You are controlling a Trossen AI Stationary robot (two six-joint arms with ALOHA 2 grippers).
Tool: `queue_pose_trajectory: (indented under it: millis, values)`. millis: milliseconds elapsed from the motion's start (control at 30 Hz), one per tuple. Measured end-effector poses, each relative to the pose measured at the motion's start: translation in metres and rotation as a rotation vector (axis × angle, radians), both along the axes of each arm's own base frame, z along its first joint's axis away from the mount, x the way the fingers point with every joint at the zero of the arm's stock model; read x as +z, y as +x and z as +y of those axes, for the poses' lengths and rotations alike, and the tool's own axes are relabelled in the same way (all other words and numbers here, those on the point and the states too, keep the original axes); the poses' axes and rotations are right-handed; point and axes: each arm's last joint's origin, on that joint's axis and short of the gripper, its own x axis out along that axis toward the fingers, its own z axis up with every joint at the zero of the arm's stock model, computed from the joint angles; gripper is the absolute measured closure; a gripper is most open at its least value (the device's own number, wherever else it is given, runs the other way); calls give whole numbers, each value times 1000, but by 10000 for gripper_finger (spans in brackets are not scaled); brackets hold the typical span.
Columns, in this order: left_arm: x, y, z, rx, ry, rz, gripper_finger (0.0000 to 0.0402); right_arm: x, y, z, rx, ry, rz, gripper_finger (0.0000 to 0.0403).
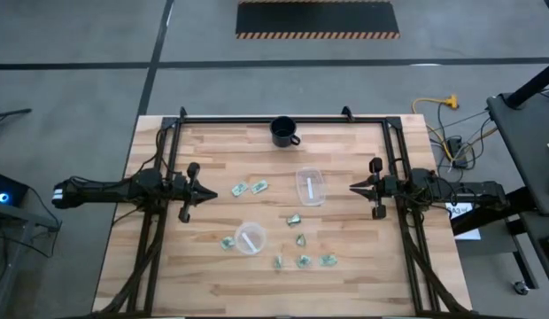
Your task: Pick and place items into bin
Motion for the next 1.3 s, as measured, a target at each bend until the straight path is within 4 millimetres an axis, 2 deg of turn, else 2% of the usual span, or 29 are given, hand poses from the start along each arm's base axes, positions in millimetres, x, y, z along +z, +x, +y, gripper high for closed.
queue_pose_trajectory:
  millis: [467, 867, 1300]
  values:
    - [0, 0, 0, 0, 0, 0, 402, 0, 0, 0, 0, 2, -1, 374]
    - [0, 0, 0, 0, 0, 0, 402, 0, 0, 0, 2, 106, 1, 374]
    - [0, 0, 0, 0, 0, 0, 402, 0, 0, 0, 4, 141, -5, 374]
